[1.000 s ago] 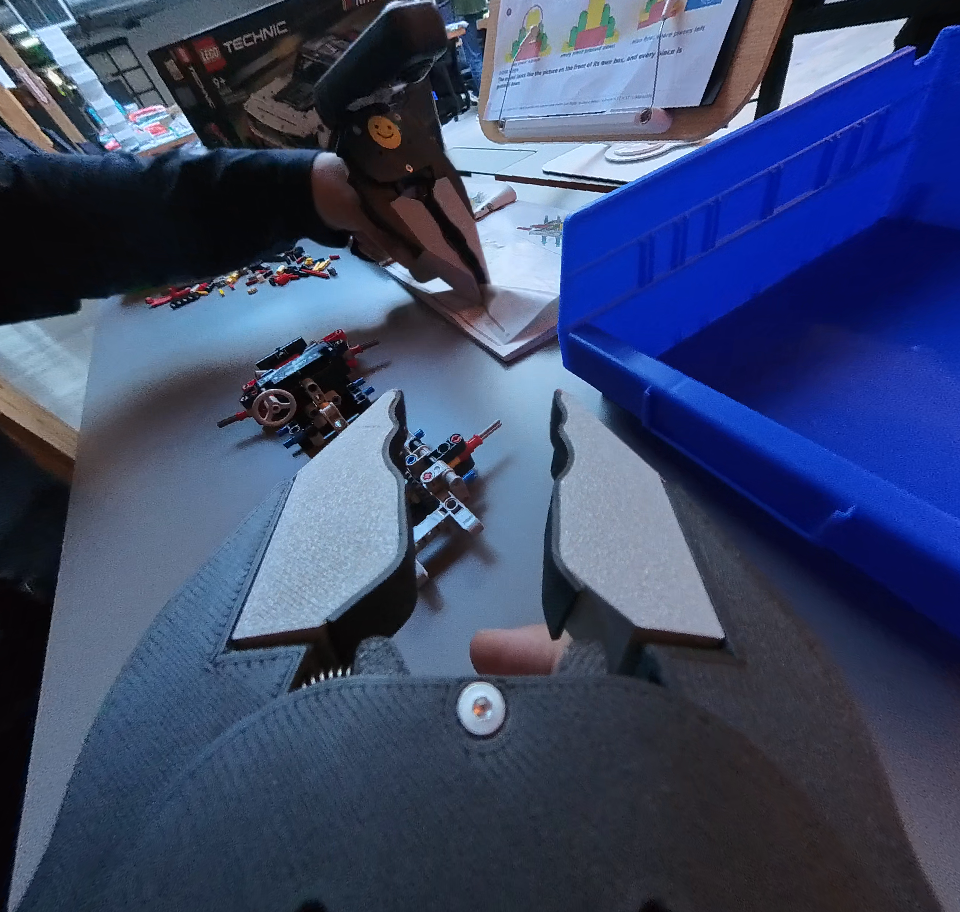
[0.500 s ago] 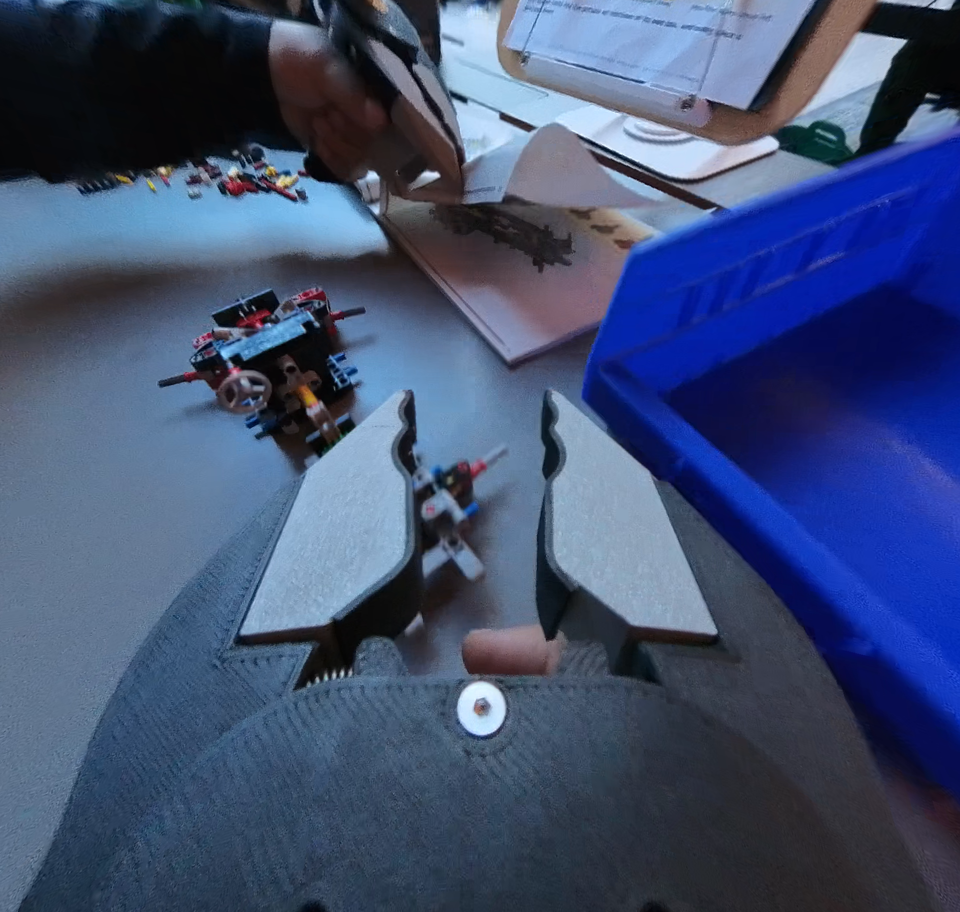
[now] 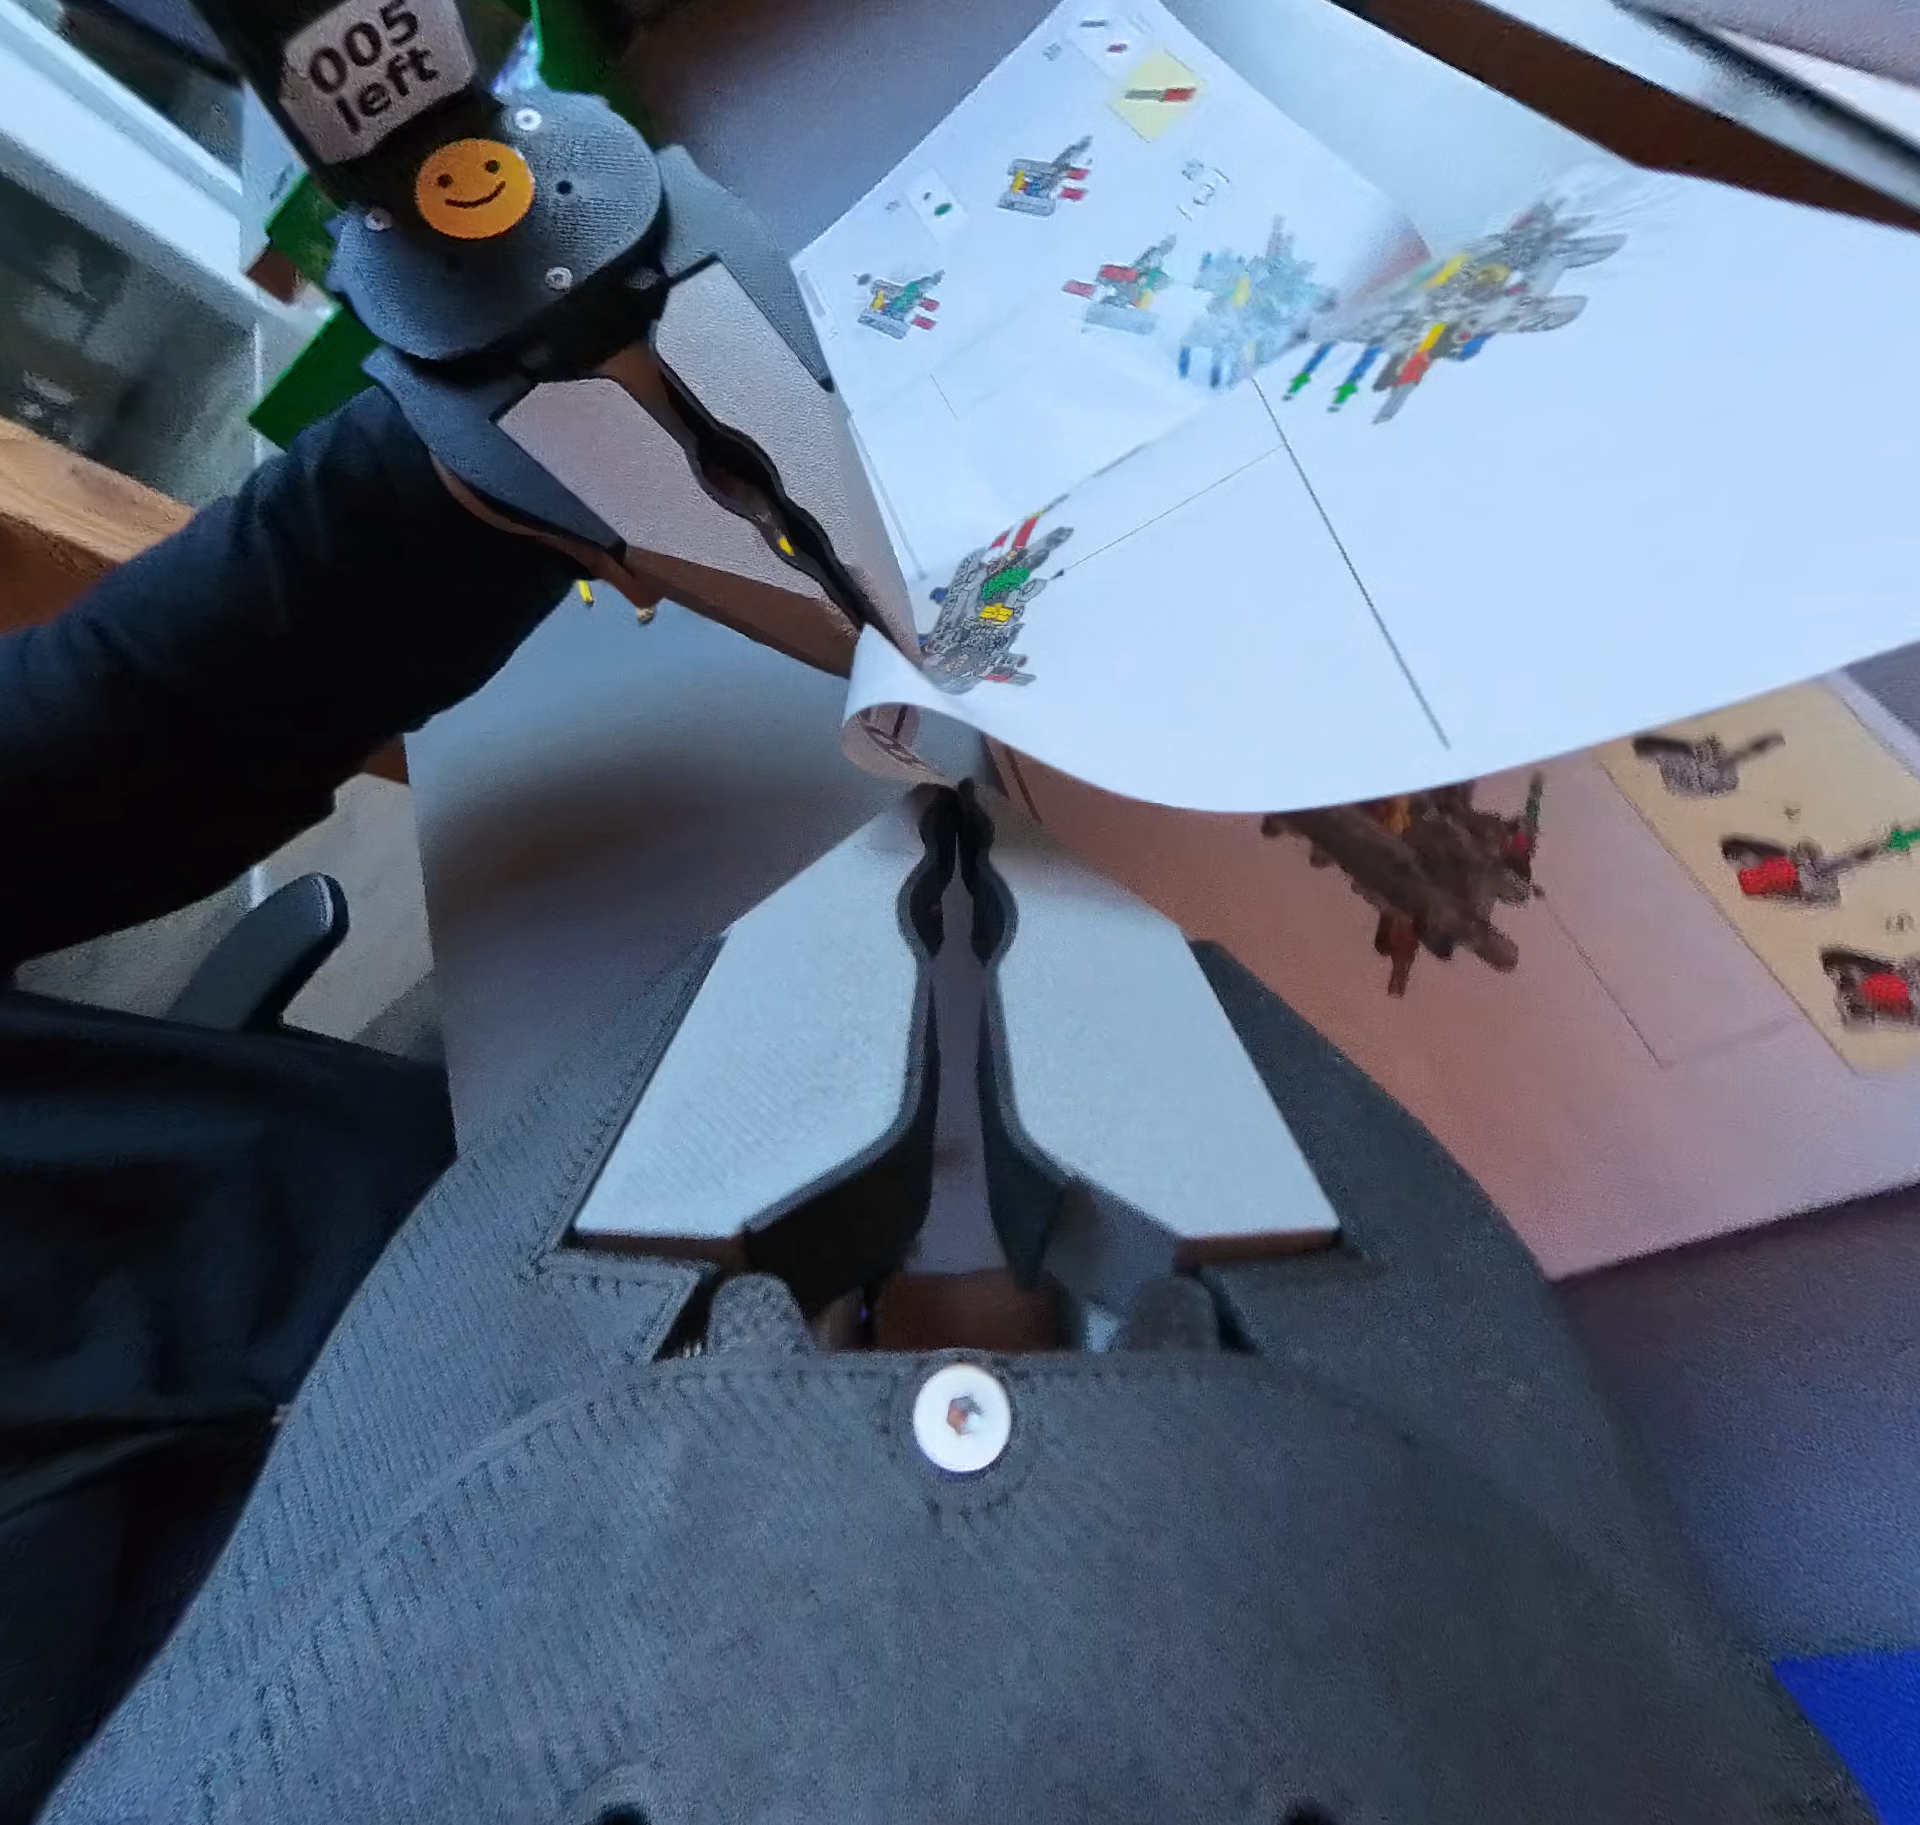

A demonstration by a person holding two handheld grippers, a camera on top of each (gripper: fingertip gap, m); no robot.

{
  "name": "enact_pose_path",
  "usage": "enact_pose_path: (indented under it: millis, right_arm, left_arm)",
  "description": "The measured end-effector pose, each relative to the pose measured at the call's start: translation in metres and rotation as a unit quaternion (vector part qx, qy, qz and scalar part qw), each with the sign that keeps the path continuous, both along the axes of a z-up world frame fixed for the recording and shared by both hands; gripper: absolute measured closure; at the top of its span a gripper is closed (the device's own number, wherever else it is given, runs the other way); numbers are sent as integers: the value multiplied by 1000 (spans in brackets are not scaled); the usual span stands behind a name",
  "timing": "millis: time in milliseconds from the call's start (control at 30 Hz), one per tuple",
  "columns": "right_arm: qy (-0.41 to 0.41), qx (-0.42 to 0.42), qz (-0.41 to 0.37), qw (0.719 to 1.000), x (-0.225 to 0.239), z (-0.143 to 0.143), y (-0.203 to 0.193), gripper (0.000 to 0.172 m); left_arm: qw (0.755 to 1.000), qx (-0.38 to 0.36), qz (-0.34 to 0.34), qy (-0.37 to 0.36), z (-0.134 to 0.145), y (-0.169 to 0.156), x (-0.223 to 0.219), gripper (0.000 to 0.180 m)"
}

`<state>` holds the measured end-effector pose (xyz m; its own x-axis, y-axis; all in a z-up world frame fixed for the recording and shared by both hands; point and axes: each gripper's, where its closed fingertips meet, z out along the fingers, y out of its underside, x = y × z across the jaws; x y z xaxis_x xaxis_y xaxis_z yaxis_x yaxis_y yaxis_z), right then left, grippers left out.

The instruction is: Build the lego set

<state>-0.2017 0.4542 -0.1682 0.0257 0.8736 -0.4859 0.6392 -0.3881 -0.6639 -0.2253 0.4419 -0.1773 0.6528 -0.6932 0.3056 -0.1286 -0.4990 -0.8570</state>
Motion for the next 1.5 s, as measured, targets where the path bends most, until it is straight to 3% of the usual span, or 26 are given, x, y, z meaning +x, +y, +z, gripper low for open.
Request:
enact_pose_path:
  millis: [67, 167, 200, 233, 267, 300, 333, 433, 467, 567, 633, 700, 800, 933, 1033, 1167, 1267, 1400, 1500]
  right_arm:
    - [1, 21, 18, 1000, -13, 7, -6, 172]
    - [25, 41, 20, 999, -41, 29, -14, 172]
    - [35, 38, 23, 998, -53, 39, -17, 172]
    - [44, 33, 29, 998, -66, 48, -21, 172]
    - [52, 28, 38, 998, -81, 58, -26, 172]
    - [57, 22, 49, 997, -96, 66, -33, 172]
    - [60, 20, 59, 996, -112, 74, -40, 172]
    - [66, 26, 89, 994, -140, 98, -61, 167]
    - [68, 24, 99, 992, -139, 107, -69, 153]
    - [87, 80, 120, 986, -109, 120, -81, 144]
    - [64, 131, 129, 981, -74, 105, -80, 141]
    - [31, 169, 122, 978, -38, 84, -72, 141]
    - [-5, 198, 82, 977, 8, 55, -54, 141]
    - [-47, 215, 28, 975, 53, 30, -37, 138]
    - [-42, 250, -10, 967, 81, 27, -35, 138]
    - [27, 314, -93, 944, 113, 37, -27, 140]
    - [84, 357, -208, 907, 139, 44, -1, 139]
    - [120, 379, -288, 871, 171, 37, 14, 142]
    - [113, 349, -327, 871, 186, 27, 23, 138]
  left_arm:
    - [997, 31, 41, 58, -2, -3, -19, 177]
    - [962, 108, 121, 220, -8, -10, -48, 109]
    - [950, 132, 138, 249, -6, -12, -49, 97]
    - [938, 149, 155, 272, -3, -13, -51, 98]
    - [924, 171, 185, 288, 3, -10, -57, 111]
    - [909, 200, 218, 294, 13, -6, -67, 156]
    - [899, 217, 249, 288, 23, -4, -79, 180]
    - [879, 201, 349, 257, 31, -18, -140, 180]
    - [875, 183, 380, 239, 28, -29, -165, 180]
    - [876, 42, 425, 226, -32, -73, -234, 180]
    - [835, -54, 454, 305, -79, -114, -280, 180]
    - [821, -122, 459, 318, -102, -147, -291, 158]
    - [821, -82, 468, 317, -77, -166, -286, 149]
    - [837, -10, 456, 303, -34, -162, -271, 140]
    - [850, 60, 441, 281, -1, -149, -255, 141]
    - [886, 163, 387, 194, 29, -128, -222, 146]
    - [911, 164, 346, 152, 15, -118, -198, 147]
    - [937, 114, 287, 160, -19, -124, -176, 145]
    - [942, 92, 267, 181, -32, -132, -174, 143]
